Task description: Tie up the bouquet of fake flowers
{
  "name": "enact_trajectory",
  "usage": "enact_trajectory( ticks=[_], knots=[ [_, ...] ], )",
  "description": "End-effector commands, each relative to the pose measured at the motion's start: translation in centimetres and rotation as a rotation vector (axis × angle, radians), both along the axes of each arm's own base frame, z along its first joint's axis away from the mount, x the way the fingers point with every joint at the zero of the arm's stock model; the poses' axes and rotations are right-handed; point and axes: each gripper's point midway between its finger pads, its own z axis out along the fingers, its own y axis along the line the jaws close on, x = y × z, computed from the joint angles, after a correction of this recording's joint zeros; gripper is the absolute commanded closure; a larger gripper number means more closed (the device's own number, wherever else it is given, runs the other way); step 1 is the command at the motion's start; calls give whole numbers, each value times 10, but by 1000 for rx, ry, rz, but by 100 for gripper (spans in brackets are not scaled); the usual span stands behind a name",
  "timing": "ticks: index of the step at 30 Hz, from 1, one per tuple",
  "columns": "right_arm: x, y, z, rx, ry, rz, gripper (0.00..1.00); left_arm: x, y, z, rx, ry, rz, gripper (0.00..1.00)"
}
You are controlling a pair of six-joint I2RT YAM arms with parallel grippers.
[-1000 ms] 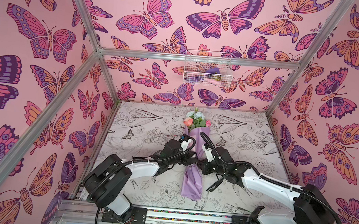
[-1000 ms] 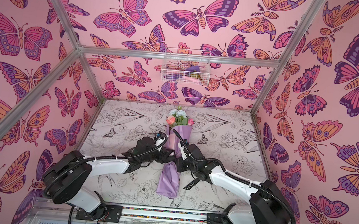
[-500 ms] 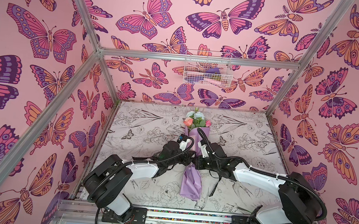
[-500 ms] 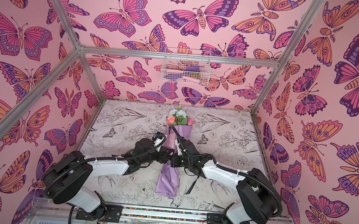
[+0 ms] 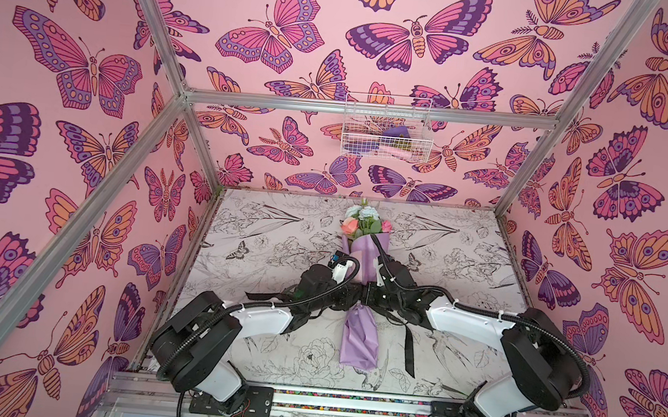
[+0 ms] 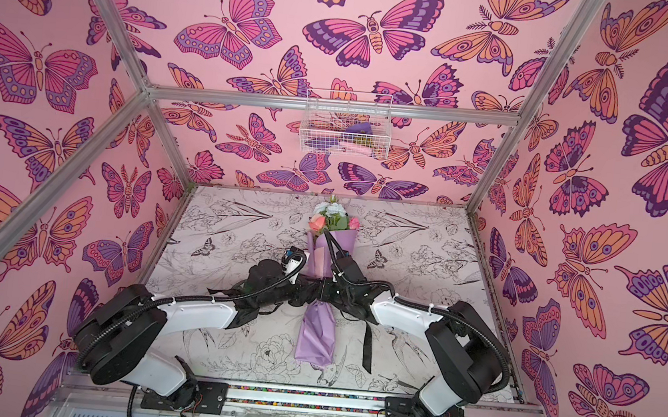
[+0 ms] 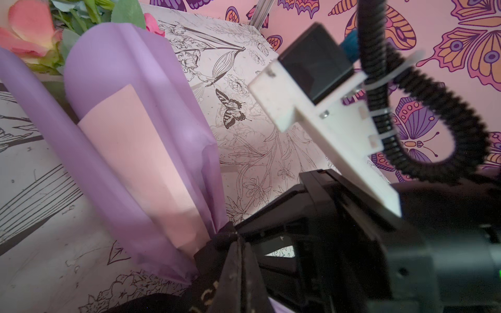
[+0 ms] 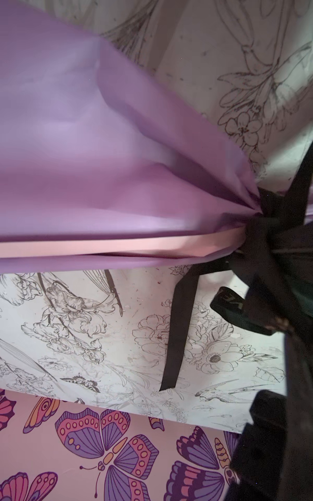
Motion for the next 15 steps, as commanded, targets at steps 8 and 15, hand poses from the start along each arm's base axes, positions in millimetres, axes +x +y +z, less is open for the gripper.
enact_trajectory(
  ticks=[8, 15],
  knots=[
    [16, 8, 12, 130, -76, -66, 100, -20, -14, 11, -73, 38, -68, 100],
    [16, 7, 14, 156, -112, -59, 100, -27, -13, -6, -57, 91, -49, 100]
  ],
)
